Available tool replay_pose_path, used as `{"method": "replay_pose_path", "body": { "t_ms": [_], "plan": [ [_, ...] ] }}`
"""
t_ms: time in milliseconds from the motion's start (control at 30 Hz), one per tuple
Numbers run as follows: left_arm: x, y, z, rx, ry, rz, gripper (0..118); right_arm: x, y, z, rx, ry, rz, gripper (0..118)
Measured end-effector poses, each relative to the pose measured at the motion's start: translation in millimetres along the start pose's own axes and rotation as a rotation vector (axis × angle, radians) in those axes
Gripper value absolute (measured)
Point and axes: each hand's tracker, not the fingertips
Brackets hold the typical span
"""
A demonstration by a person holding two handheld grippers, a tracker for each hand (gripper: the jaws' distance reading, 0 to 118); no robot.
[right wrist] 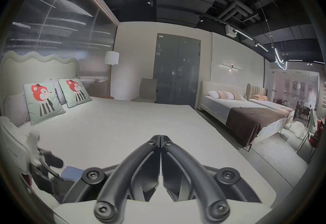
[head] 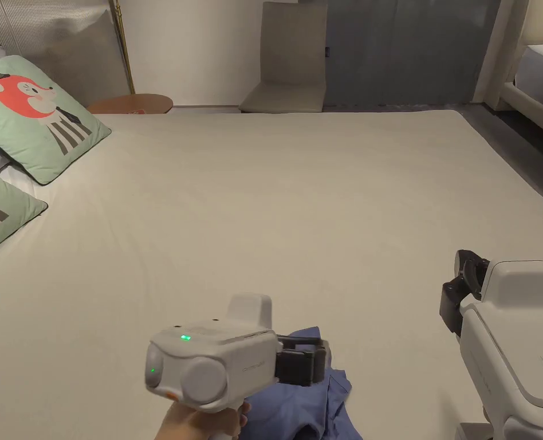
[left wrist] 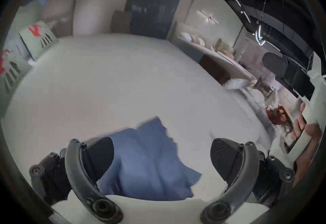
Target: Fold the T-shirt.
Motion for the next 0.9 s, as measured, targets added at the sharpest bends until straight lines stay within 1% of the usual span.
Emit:
{"method": "replay_pose_path", "body": {
  "t_ms": [100,133,167,200,233,267,333,467,567,633,900],
  "plan": [
    [-10.1,-11.6,12.3,0.112,0.163,-0.05,106,-4.3,0.9,-0.1,0.0,0.009,-0.001,1],
    [-13.1,-17.5,15.8,0.145,0.203,-0.07,100,-4.9,0.4,-0.8,0.0,0.012,-0.001,1],
    [-16.1,-23.7,17.0,0.163,0.247,-0.088,85,-5.8,0.1,-1.5,0.0,0.015,-0.001,1],
    [-17.8,-27.5,16.6,0.162,0.271,-0.097,53,-6.6,-0.1,-1.8,-0.001,0.016,0.0,1],
    [-19.4,-32.8,13.8,0.158,0.293,-0.092,13,-7.8,-0.2,-2.2,-0.003,0.019,0.001,1],
    [-23.6,-37.8,10.8,0.147,0.268,-0.088,0,-7.9,-0.3,-2.4,-0.004,0.021,0.002,1],
    [-30.4,-51.4,4.0,0.139,0.248,-0.056,0,-9.0,-0.6,-2.4,-0.007,0.025,0.002,1],
    [-28.5,-76.4,-23.0,0.098,0.251,-0.077,0,-8.7,-2.1,-2.7,-0.011,0.026,0.002,1],
    [-11.4,-83.2,-29.4,0.064,0.186,-0.054,0,-5.8,-1.9,-1.3,-0.015,0.022,0.006,1],
    [7.5,-82.4,-33.4,0.047,0.17,-0.068,0,-2.2,-1.8,-0.9,-0.015,0.015,0.007,1],
    [49.8,-89.6,-76.3,-0.033,0.098,-0.122,0,15.2,-3.4,2.3,-0.024,-0.019,0.008,1]
  ]
}}
